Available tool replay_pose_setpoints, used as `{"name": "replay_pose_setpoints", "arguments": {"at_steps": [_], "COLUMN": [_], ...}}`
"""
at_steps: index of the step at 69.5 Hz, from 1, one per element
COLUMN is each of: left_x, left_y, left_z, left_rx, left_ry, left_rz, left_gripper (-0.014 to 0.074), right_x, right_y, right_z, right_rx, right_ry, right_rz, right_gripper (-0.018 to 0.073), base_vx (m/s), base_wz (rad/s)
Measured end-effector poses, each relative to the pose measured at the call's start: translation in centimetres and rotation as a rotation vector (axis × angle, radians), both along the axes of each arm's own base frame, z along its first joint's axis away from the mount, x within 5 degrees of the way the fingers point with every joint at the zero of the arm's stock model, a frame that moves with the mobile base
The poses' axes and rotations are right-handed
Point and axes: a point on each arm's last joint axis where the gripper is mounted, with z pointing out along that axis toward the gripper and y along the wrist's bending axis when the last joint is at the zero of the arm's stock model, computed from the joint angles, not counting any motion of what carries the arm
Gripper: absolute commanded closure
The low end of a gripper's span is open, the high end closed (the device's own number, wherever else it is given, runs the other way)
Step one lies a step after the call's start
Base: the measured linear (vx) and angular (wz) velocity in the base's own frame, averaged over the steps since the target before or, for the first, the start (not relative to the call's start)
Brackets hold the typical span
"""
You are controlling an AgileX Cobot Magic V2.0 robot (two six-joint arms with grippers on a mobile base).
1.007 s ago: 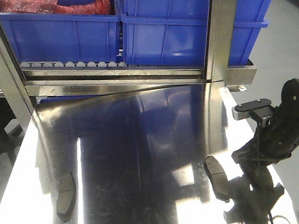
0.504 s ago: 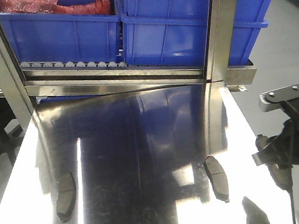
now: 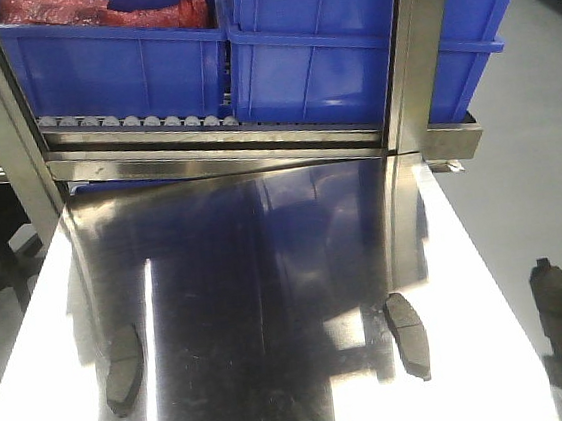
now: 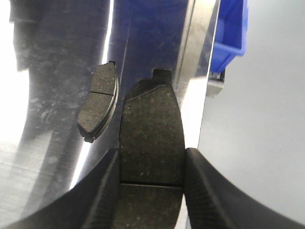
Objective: Move and align brake pads A on conveyor
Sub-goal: 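Lift the brake pad with the right gripper away from the table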
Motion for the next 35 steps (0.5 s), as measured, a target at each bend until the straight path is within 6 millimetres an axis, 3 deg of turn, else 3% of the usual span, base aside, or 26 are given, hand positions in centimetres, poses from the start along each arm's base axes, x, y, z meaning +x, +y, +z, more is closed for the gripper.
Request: {"name": "replay_pose_setpoints", "arguments": {"at_steps": [17,35], "left_x": [0.0,0.0], "left_y": [0.0,0.0], "left_z": [0.0,0.0], "left_rx": [0.000,0.000], "left_ry": [0.000,0.000], "left_rz": [0.000,0.000], "left_gripper": [0.0475,0.0475], "right_x": [-3.5,-4.1], "right_y": [-0.3,-0.4], "right_z": [-0.6,-0.2], "right_rx": [0.009,0.012], "right_ry": [-0.112,-0.174], "right_rz": [-0.002,-0.005], "right_gripper": [0.0490,0.0490], "base_vx": [0.00,0.00], "base_wz": [0.00,0.00]}}
